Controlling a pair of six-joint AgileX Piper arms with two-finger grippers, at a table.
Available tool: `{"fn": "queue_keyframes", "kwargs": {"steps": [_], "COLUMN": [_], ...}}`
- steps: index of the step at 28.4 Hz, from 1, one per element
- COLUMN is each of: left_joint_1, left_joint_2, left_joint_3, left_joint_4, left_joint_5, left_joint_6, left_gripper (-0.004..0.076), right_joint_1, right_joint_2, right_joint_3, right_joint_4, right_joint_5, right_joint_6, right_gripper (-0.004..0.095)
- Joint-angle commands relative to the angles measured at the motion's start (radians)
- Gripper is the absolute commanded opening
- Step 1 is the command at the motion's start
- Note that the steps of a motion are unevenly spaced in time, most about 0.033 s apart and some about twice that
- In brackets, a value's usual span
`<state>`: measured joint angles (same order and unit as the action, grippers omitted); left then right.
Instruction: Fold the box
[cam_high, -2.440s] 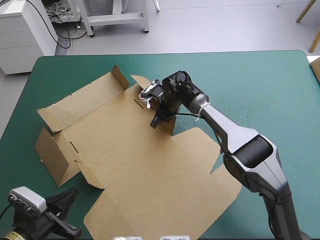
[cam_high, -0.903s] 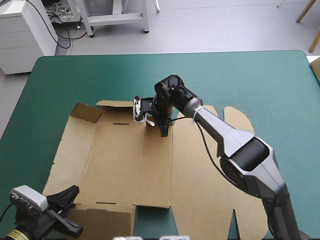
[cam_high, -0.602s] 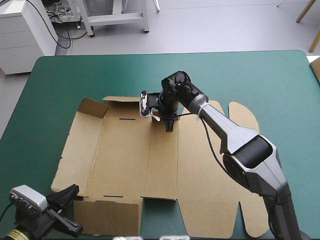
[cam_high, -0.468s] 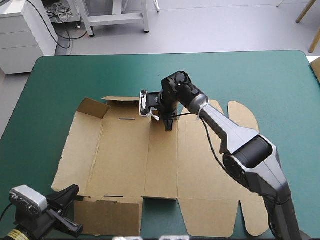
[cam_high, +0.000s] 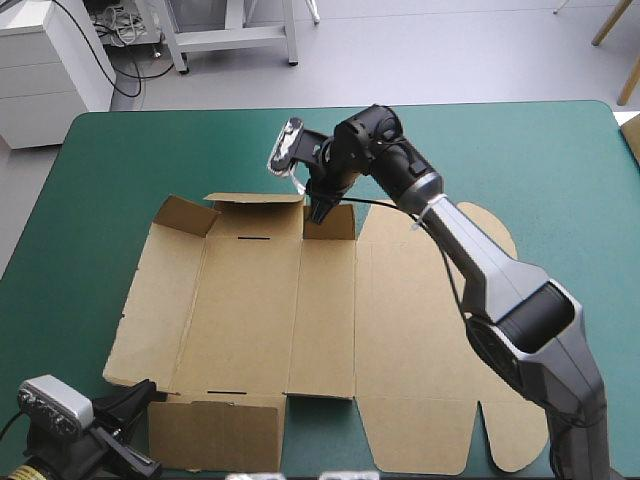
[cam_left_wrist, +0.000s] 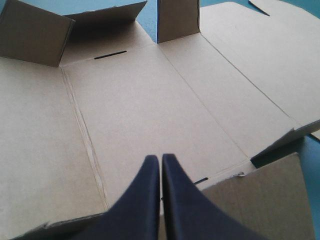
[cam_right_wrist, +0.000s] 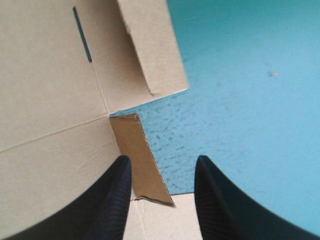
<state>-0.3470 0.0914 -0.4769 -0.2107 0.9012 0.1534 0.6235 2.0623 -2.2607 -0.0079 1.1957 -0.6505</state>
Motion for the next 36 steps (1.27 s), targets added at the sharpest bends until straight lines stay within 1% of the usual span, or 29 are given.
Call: {"fn": "queue_keyframes", "kwargs": {"steps": [1,4,7,15,18,21,23,29,30,31,32,36], "left_joint_1": [-0.005,-0.005,-0.005,-0.005,-0.005,-0.005,-0.005,-0.005,-0.005,-0.005,-0.005,-0.005], "left_joint_2": [0.013,0.013,0.013,0.013,0.013,0.013,0.013,0.013,0.013,0.013,0.013,0.013], "left_joint_3": [-0.038,-0.04,-0.04,-0.04,-0.04,-0.04,-0.04,-0.04,-0.04,-0.04,-0.04,-0.04], "left_joint_4": [-0.014,-0.014,-0.014,-0.014,-0.014,-0.014,-0.014,-0.014,-0.015,-0.018,-0.018,-0.018], "left_joint_5": [-0.04,-0.04,-0.04,-0.039,-0.039,-0.039,-0.039,-0.039,-0.039,-0.039,-0.039,-0.039], "left_joint_6": [-0.006,-0.006,-0.006,-0.006,-0.006,-0.006,-0.006,-0.006,-0.006,-0.006,-0.006,-0.006], "left_gripper": [-0.0008,-0.0008,-0.0008,-0.0008,-0.0008,-0.0008,-0.0008,-0.0008,-0.0008,-0.0008,-0.0008,-0.0008], "right_joint_1": [-0.004,-0.004,-0.004,-0.025,-0.025,-0.025,-0.025,-0.025,-0.025,-0.025,-0.025,-0.025], "right_joint_2": [-0.188,-0.291,-0.401,-0.721,-0.851,-1.0,-1.102,-1.379,-1.469,-1.512,-1.593,-1.718], "right_joint_3": [-0.013,0.049,0.145,0.53,0.696,0.865,0.985,1.318,1.418,1.455,1.536,1.656], "right_joint_4": [-0.031,-0.079,-0.124,-0.107,-0.107,-0.107,-0.107,-0.107,-0.086,-0.077,-0.056,-0.021], "right_joint_5": [-0.026,-0.026,-0.026,-0.04,-0.096,-0.174,-0.219,-0.295,-0.317,-0.33,-0.356,-0.383], "right_joint_6": [0.122,0.231,0.28,0.35,0.383,0.425,0.479,0.568,0.575,0.575,0.583,0.59], "right_gripper": [0.0306,0.0139,-0.0025,-0.002,-0.002,-0.002,-0.002,-0.0021,-0.0021,-0.0021,-0.0021,-0.0021]}}
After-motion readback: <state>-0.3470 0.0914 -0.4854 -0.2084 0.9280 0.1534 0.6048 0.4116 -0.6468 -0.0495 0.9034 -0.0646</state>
